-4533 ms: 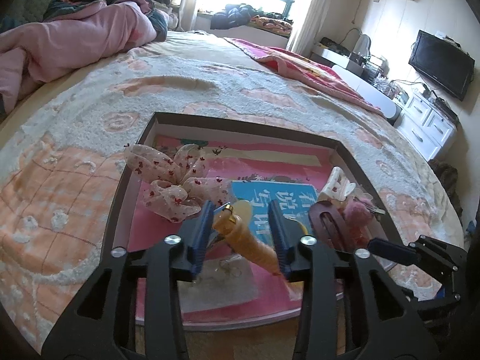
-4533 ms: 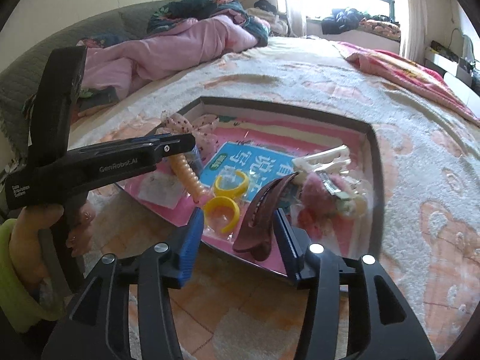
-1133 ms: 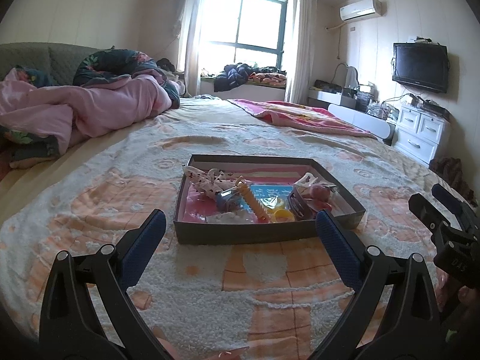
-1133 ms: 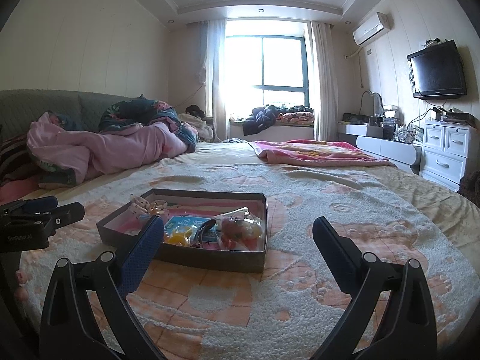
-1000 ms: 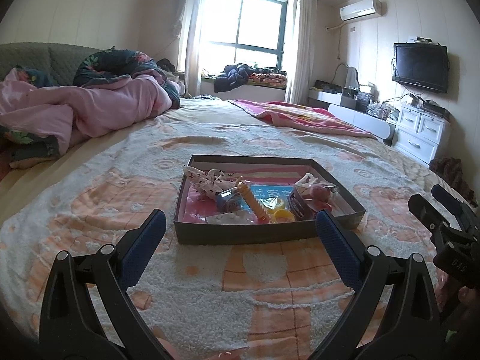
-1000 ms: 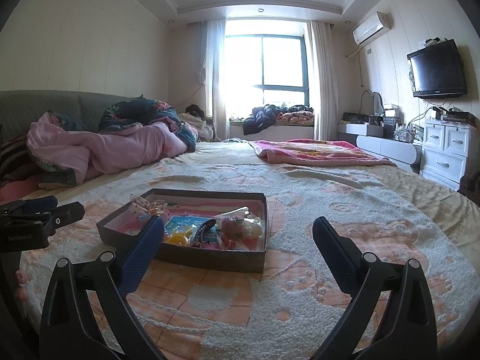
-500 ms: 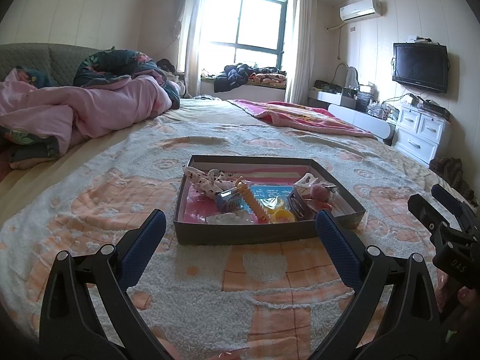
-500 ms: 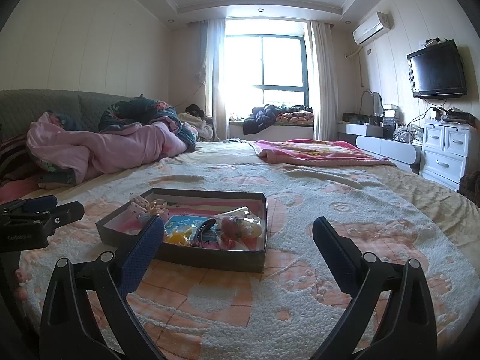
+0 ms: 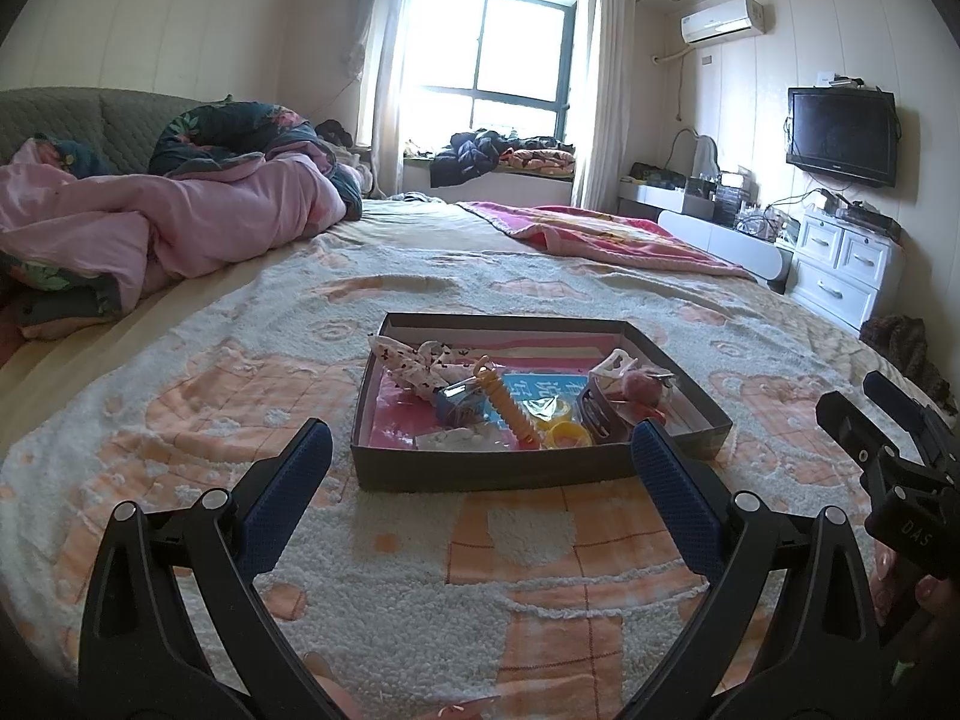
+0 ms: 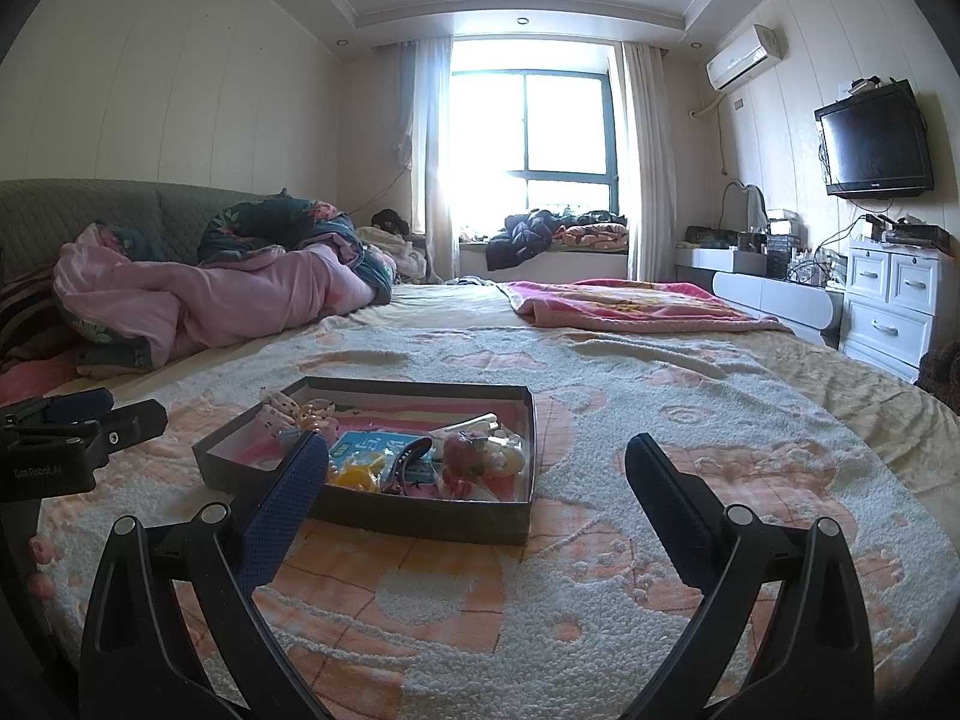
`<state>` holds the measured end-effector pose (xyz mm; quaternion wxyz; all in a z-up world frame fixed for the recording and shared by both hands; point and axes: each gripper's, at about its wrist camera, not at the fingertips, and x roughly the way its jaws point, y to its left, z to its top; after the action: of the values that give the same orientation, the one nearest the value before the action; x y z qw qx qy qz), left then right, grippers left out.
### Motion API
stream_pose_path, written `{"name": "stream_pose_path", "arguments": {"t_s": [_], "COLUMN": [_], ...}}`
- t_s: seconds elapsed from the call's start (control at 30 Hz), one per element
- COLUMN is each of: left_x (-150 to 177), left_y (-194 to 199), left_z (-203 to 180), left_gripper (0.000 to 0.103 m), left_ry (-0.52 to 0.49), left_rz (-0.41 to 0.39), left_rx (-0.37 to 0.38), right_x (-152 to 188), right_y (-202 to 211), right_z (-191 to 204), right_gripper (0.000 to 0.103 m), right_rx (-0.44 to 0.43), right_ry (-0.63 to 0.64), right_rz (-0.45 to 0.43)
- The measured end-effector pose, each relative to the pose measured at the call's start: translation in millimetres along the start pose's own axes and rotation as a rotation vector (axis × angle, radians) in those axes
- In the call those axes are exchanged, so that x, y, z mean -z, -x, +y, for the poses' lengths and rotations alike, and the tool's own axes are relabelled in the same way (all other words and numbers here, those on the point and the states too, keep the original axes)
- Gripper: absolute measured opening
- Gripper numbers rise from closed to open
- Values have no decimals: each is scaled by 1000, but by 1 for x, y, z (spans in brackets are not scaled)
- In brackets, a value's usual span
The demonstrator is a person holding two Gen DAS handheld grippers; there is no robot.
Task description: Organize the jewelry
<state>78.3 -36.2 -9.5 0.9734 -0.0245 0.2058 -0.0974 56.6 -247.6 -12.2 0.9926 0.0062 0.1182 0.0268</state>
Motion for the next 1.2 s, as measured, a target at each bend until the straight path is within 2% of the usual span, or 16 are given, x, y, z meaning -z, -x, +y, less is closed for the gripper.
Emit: {"name": "stream_pose_path", "arguments": {"t_s": [1.2], "left_x": [-2], "left_y": [0], "left_z": [2], "left_gripper": [92], "left_ry": [1], "left_rz": [6], "left_rx": [2], "right_x": [-1], "right_y": [-1], "right_z": [3], "right_gripper": [96], "right_rx": [-8], "right_ry": [4], "right_rz": [0]}}
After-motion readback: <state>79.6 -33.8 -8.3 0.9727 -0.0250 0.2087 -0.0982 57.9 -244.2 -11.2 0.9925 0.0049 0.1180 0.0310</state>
